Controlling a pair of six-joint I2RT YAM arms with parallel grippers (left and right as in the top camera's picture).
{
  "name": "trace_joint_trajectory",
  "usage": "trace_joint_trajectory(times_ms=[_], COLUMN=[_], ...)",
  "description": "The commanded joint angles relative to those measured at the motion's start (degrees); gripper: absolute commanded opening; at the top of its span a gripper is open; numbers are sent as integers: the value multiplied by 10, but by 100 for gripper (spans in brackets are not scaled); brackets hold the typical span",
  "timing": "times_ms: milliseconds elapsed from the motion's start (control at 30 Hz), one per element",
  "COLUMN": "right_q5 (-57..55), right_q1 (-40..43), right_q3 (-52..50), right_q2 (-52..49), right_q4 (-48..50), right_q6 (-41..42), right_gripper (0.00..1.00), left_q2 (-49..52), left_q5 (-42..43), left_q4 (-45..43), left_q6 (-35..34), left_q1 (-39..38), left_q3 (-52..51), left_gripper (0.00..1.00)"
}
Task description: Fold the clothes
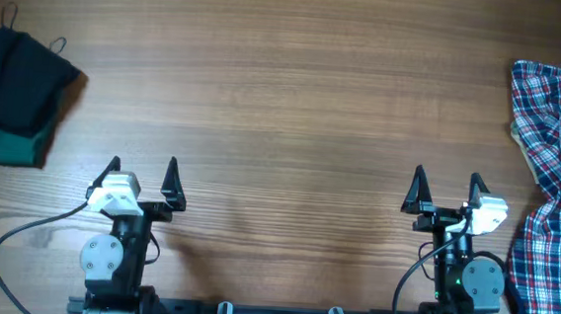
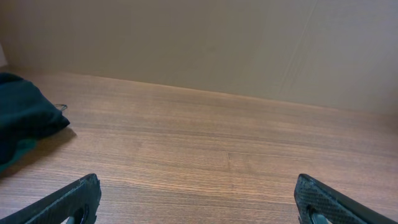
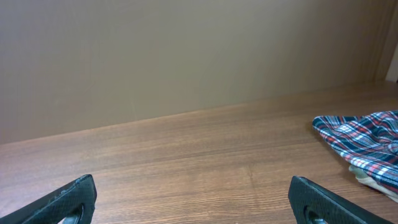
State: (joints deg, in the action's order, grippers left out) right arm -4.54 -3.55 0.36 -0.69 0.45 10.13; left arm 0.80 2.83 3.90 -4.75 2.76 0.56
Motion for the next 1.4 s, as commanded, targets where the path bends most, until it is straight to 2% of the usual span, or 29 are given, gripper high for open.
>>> trace_joint_trajectory(times_ms=[0,933,1000,1100,1233,1367], right_q5=[7,6,-28,8,-9,-114], right_q1=[-1,-1,-1,-1,-1,-1], right_q3=[-1,-1,-1,2,72,240], right_q2=[-1,-1,-1,-1,-1,-27], right_q4=[3,16,21,35,-5,-152], right_q6=[-10,-9,-6,14,37,34], right_gripper=[100,100,100,100,100,100], left_q2=[-2,-2,-2,-2,-2,-2], left_q5=[-3,-3,-3,-3,-3,-3], left_q4=[4,4,4,4,4,4], left_q6=[11,11,11,11,11,11], left_q1=[3,3,3,3,3,3], left_q3=[-2,-2,-2,-2,-2,-2], left_gripper=[100,100,100,100,100,100])
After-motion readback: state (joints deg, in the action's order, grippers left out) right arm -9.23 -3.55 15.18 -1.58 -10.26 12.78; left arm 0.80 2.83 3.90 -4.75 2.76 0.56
